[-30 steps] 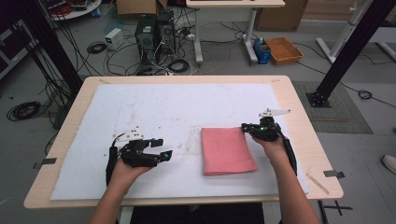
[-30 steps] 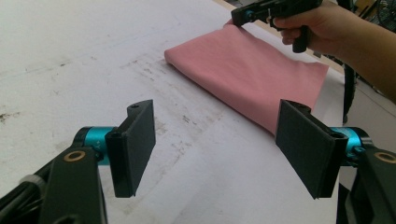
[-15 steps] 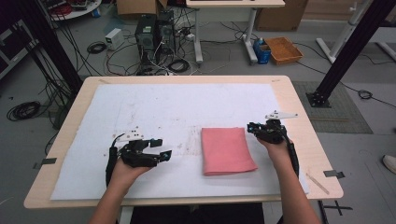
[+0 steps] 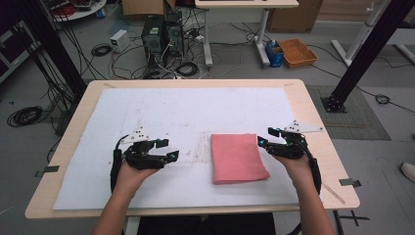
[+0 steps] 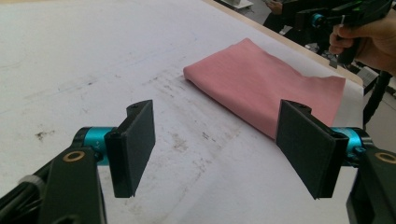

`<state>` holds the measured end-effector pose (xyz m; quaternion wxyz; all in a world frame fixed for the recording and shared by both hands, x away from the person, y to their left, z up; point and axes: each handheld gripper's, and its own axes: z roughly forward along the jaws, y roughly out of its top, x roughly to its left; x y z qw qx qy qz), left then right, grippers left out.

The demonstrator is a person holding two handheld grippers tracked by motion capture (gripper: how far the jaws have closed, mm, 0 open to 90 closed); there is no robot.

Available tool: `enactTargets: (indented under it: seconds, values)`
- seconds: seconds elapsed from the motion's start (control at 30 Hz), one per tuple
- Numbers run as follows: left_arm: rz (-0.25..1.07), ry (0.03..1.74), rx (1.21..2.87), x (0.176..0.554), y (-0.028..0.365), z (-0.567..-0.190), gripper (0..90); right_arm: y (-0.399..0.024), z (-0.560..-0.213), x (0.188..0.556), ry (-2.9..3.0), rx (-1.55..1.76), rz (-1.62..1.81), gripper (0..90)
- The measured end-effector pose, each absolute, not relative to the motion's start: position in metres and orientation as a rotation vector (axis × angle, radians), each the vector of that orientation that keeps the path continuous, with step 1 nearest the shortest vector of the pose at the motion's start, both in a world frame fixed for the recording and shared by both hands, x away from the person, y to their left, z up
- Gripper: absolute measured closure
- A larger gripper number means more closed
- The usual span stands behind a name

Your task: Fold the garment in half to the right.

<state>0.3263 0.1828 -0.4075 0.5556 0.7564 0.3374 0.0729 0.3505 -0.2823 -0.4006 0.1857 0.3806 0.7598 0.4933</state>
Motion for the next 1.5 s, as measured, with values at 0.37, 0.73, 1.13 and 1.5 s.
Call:
enactTargets:
  seconds: [0.37,0.73,1.13,1.5]
  values:
    - [0.207,0.799,1.802,0.33,0.187,-0.41,24.5,-0.296,-0.405,0.35,2.163,1.067,1.387,23.2]
    - [0.252,0.778,1.831,0.335,0.198,-0.42,24.1,-0.304,-0.42,0.36,2.183,1.117,1.355,22.0]
    - [0.254,0.801,1.829,0.334,0.205,-0.422,24.1,-0.306,-0.422,0.362,2.169,1.155,1.356,22.0]
    - [0.249,0.853,1.874,0.339,0.2,-0.433,24.1,-0.305,-0.429,0.367,2.187,1.188,1.328,22.0]
